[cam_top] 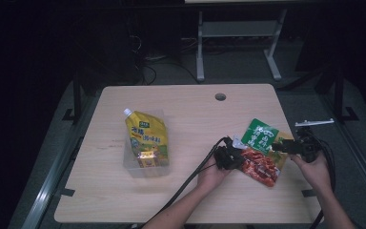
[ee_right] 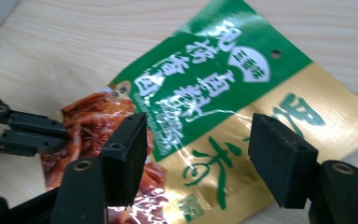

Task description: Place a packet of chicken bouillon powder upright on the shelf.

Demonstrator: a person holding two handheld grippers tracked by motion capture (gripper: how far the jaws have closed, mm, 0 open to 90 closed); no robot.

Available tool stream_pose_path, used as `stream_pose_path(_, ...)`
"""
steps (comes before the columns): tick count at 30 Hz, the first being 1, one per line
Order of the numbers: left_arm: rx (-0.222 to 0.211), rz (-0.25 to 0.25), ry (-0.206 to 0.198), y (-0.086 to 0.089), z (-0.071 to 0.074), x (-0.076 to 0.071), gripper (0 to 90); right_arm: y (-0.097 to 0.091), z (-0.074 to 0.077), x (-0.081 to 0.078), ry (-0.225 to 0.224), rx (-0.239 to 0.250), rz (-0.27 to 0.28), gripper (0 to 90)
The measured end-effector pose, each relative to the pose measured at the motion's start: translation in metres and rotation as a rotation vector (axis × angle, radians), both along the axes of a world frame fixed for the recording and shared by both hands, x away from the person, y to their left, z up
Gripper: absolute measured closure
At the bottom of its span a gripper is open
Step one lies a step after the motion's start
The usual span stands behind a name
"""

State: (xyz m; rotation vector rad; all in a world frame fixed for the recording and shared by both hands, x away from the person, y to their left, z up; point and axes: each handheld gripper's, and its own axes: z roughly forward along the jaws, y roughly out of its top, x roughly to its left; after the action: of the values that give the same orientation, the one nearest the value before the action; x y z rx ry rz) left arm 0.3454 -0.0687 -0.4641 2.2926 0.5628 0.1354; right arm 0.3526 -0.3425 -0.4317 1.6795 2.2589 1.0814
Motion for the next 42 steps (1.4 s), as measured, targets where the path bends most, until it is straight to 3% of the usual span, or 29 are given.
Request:
stream_pose_path(4, 0.037, -0.007, -0.023, -0.003, -0.001, -0.001, 85.1, -0.007, -0.005, 0.000, 0.016, -0.001, -0.035, 35.3)
stream_pose_path(14, 0.055, -0.010, -0.020, -0.004, -0.001, -0.001, 85.2, -0.024, -0.018, -0.002, 0.074, 0.020, -0.113, 33.4)
stream_pose_path(24, 0.061, -0.018, -0.024, -0.005, -0.001, -0.001, 84.8, -0.035, -0.031, -0.004, 0.104, 0.089, -0.153, 35.5)
stream_pose_path(31, 0.069, -0.023, -0.033, -0.006, -0.001, -0.001, 84.8, -0.039, -0.034, -0.004, 0.112, 0.172, -0.148, 39.9)
stream_pose_path(39, 0.070, -0.027, -0.037, -0.006, -0.001, -0.001, 84.5, -0.032, -0.038, -0.001, 0.129, 0.286, -0.080, 53.8)
stream_pose_path(42, 0.068, -0.027, -0.035, -0.007, -0.001, -0.001, 84.3, -0.028, -0.041, 0.002, 0.156, 0.294, -0.062, 57.1)
